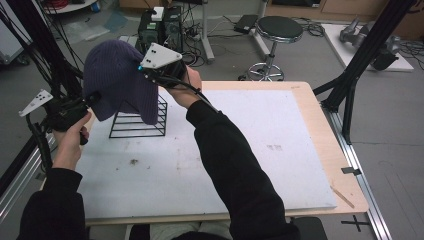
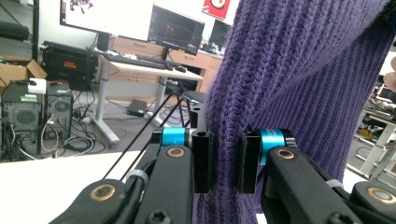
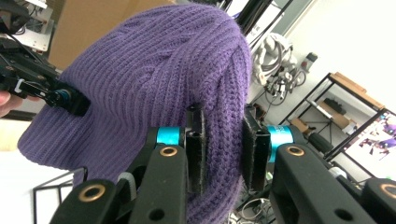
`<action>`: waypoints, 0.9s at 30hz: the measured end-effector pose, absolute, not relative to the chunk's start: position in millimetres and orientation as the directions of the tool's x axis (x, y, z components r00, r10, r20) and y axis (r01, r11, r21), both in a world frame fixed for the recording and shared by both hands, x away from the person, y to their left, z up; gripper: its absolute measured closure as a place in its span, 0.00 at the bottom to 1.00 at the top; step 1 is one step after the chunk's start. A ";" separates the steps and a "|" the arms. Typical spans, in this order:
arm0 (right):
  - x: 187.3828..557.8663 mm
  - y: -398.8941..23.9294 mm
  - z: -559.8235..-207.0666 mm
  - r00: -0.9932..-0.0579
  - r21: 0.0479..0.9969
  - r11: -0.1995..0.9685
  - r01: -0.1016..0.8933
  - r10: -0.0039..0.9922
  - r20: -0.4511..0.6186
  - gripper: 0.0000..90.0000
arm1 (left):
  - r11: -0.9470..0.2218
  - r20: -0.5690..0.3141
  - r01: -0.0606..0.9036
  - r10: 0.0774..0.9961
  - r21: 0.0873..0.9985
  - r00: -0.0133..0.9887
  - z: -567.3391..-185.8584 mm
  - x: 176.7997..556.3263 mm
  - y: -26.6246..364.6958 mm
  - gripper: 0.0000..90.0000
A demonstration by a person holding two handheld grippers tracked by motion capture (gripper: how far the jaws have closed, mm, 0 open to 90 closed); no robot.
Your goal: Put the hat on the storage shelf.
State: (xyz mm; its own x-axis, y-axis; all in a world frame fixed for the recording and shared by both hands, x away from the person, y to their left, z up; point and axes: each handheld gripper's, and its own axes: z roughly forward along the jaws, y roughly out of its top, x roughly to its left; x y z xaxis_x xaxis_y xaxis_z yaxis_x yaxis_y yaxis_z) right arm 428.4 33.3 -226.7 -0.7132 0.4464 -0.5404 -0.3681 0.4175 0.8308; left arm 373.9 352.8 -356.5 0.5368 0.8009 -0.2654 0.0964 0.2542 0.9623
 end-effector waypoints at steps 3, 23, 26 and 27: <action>428.9 33.5 -231.4 -0.726 0.833 0.425 -0.354 0.436 -0.531 0.83 | 0.255 -0.272 0.107 0.801 0.961 0.533 -365.4 372.7 352.8 0.89; 433.5 37.6 -273.6 -0.762 0.843 0.461 -0.276 0.430 -0.484 0.83 | 0.189 -0.239 0.148 0.829 0.971 0.505 -392.2 368.8 350.1 0.89; 433.8 39.1 -274.8 -0.763 0.845 0.459 -0.275 0.431 -0.482 0.83 | 0.188 -0.241 0.155 0.829 0.970 0.505 -395.1 368.3 349.5 0.88; 433.6 39.7 -274.9 -0.763 0.844 0.458 -0.278 0.429 -0.484 0.83 | 0.188 -0.241 0.154 0.829 0.970 0.504 -395.7 368.0 349.9 0.89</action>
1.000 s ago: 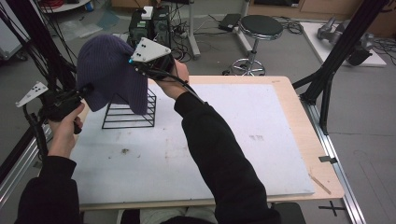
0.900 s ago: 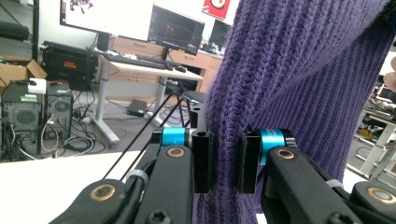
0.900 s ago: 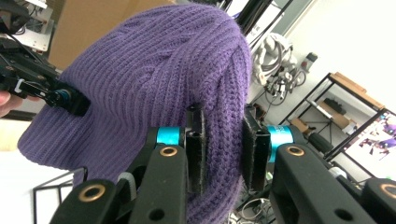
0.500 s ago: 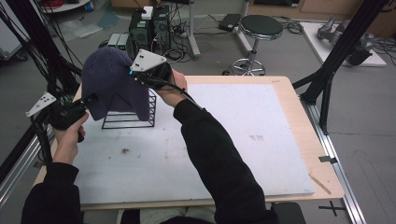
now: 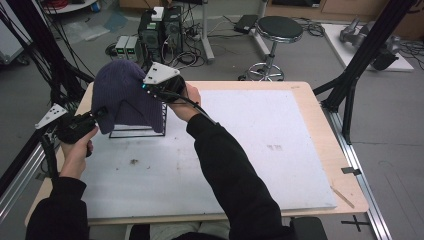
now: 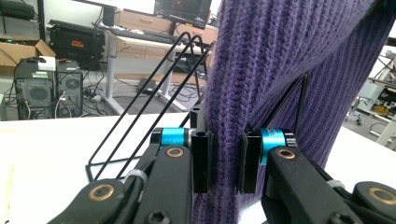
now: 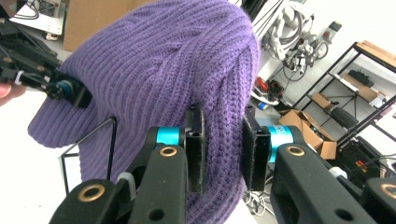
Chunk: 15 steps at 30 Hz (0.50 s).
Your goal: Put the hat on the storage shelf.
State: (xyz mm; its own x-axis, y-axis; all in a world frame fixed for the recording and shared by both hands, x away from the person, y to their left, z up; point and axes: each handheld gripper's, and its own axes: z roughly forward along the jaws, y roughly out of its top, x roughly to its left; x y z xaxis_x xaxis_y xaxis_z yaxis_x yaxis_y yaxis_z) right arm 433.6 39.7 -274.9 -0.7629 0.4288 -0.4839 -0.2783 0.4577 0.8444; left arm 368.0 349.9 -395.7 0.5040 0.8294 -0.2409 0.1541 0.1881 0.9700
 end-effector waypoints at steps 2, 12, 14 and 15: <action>433.3 41.1 -275.9 -0.763 0.843 0.461 -0.278 0.427 -0.485 0.83 | 0.184 -0.239 0.157 0.831 0.970 0.502 -396.8 367.6 350.7 0.89; 435.6 47.6 -284.1 -0.777 0.834 0.489 -0.255 0.410 -0.478 0.83 | 0.158 -0.227 0.178 0.840 0.971 0.493 -407.2 366.0 351.0 0.88; 435.8 49.1 -285.8 -0.778 0.831 0.495 -0.254 0.406 -0.480 0.83 | 0.155 -0.226 0.181 0.840 0.971 0.493 -409.1 365.9 350.7 0.88; 435.8 49.4 -286.0 -0.779 0.832 0.494 -0.254 0.405 -0.478 0.83 | 0.148 -0.222 0.184 0.840 0.972 0.495 -409.8 365.8 351.1 0.88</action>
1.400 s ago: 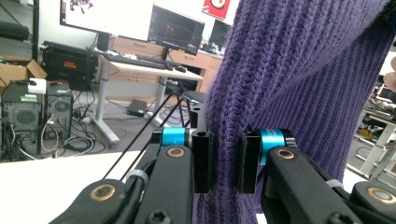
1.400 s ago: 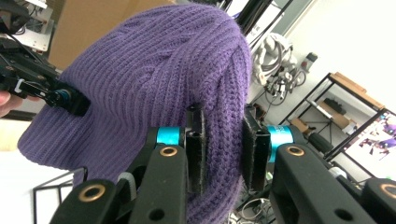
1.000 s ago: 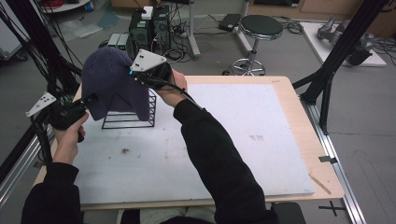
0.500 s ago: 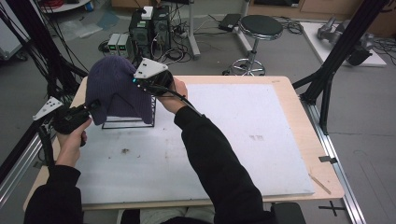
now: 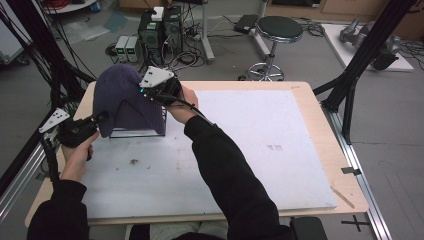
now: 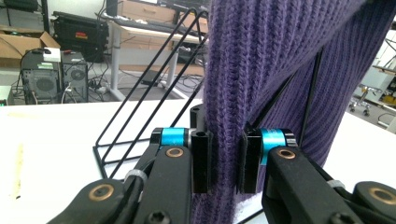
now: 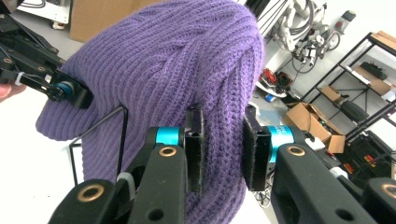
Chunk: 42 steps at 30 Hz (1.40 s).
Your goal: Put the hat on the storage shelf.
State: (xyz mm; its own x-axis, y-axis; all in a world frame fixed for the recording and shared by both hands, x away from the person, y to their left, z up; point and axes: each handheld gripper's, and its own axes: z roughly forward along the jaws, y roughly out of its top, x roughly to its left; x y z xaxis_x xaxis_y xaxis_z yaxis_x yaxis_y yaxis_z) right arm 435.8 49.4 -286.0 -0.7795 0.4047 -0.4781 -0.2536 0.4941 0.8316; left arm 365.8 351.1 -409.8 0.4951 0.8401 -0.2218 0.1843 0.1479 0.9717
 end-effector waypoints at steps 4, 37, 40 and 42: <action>436.2 50.1 -287.3 -0.784 0.827 0.506 -0.244 0.398 -0.475 0.82 | 0.187 -0.264 0.199 0.822 0.962 0.504 -412.6 365.7 352.3 0.88; 446.5 52.3 -296.9 -0.846 0.849 0.515 -0.114 0.398 -0.355 0.63 | 0.214 -0.319 0.269 0.835 0.939 0.448 -426.2 366.6 347.7 0.67; 447.3 51.3 -296.7 -0.843 0.859 0.502 -0.101 0.415 -0.341 0.56 | 0.204 -0.304 0.258 0.840 0.944 0.448 -425.3 366.5 346.4 0.61; 447.5 51.2 -296.5 -0.841 0.867 0.490 -0.092 0.428 -0.331 0.51 | 0.209 -0.305 0.255 0.845 0.944 0.439 -424.7 366.5 345.5 0.55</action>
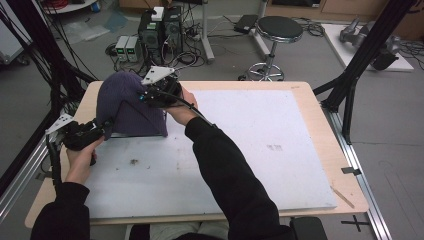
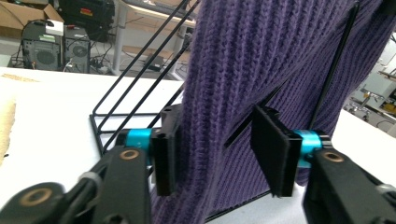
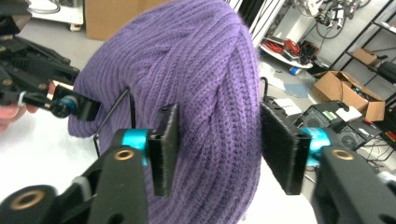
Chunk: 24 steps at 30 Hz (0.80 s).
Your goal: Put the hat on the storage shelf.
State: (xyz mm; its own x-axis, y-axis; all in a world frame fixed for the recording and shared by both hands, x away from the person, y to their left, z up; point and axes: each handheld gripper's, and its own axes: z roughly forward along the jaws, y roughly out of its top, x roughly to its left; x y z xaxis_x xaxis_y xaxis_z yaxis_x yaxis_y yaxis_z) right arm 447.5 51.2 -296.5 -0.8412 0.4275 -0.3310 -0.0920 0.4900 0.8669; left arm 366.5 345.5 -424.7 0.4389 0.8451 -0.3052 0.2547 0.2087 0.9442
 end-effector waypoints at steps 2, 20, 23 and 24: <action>447.1 51.3 -296.4 -0.837 0.872 0.482 -0.087 0.439 -0.326 0.44 | 0.218 -0.310 0.251 0.846 0.943 0.433 -423.9 366.1 345.8 0.49; 453.7 43.9 -294.2 -0.847 0.914 0.407 0.012 0.490 -0.207 0.13 | 0.152 -0.213 0.197 0.914 0.969 0.345 -415.2 358.4 346.5 0.26; 452.5 41.9 -291.7 -0.832 0.910 0.415 0.009 0.508 -0.223 0.13 | 0.146 -0.197 0.179 0.929 0.973 0.314 -413.2 355.5 346.0 0.23; 451.8 40.2 -290.0 -0.828 0.909 0.416 0.009 0.513 -0.226 0.13 | 0.151 -0.198 0.171 0.931 0.974 0.307 -411.7 354.0 345.5 0.23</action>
